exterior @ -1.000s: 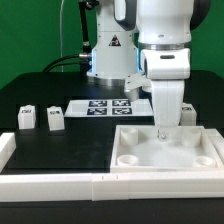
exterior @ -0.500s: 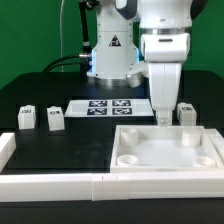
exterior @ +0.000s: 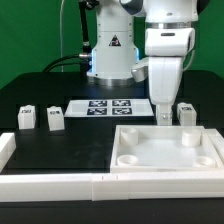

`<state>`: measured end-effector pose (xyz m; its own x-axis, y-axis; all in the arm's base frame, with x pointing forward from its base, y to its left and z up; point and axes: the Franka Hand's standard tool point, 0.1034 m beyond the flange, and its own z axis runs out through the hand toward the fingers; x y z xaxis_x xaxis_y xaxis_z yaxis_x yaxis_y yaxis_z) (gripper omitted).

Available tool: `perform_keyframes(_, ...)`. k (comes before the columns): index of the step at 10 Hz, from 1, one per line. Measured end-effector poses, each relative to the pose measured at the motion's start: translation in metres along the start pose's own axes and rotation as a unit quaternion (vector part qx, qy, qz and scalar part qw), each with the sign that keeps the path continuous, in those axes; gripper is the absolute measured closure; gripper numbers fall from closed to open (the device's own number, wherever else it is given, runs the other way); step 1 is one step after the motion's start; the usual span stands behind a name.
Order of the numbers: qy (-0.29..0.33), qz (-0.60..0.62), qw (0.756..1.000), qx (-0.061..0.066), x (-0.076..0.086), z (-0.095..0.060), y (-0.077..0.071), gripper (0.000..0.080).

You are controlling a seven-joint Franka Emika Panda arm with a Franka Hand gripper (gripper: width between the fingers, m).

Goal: Assemble one leg

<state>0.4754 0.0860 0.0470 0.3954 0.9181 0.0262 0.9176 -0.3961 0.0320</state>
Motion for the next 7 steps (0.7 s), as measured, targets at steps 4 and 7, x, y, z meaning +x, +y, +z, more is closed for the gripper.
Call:
perform_keyframes(4, 0.005, 0.247, 0.969, 0.009, -0.004, -0.001, -0.012, 0.0151)
perform_keyframes(7, 0.002, 0.437, 0.899, 0.02, 0.008, 0.001, -0.034, 0.0151)
